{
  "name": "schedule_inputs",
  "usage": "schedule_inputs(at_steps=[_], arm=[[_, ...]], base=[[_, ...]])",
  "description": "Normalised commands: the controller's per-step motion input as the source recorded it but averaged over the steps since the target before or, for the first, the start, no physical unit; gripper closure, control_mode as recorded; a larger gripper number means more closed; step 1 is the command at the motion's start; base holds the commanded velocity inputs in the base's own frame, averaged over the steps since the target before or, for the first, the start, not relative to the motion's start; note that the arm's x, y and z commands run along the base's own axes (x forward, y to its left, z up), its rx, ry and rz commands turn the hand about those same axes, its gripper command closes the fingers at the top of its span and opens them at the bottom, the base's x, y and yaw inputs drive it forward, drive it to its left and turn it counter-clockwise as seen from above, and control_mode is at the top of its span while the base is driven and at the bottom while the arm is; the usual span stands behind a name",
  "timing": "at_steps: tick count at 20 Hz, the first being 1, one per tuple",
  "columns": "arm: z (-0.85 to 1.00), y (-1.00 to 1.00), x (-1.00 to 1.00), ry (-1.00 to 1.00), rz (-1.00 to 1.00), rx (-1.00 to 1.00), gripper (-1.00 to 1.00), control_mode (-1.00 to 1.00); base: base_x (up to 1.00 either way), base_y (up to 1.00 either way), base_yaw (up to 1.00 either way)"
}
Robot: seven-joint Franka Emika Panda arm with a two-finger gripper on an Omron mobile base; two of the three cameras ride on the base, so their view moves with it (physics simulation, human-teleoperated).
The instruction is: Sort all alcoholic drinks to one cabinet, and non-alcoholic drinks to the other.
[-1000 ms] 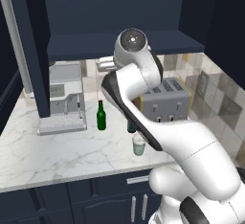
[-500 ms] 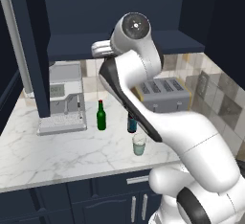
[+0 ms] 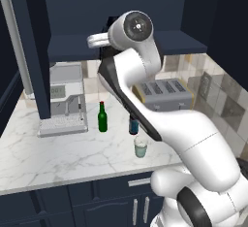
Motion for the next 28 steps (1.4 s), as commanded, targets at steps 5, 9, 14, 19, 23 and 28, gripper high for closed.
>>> schedule_inputs(at_steps=[5,9,14,19,23,28], arm=[[0.26,0.14,0.13,0.0,0.03,0.0,1.0,-1.0],[0.16,0.23,0.24,0.0,0.01,0.0,1.0,-1.0],[0.11,0.24,0.26,0.0,0.01,0.0,1.0,-1.0],[0.03,0.25,0.35,-0.01,0.01,0.0,1.0,-1.0],[0.0,0.24,0.43,0.0,0.01,0.0,1.0,-1.0],[0.0,0.21,0.42,-0.04,0.0,-0.02,1.0,-1.0]], base=[[0.0,0.0,0.0],[0.0,0.0,0.0],[0.0,0.0,0.0],[0.0,0.0,0.0],[0.0,0.0,0.0],[0.0,0.0,0.0]])
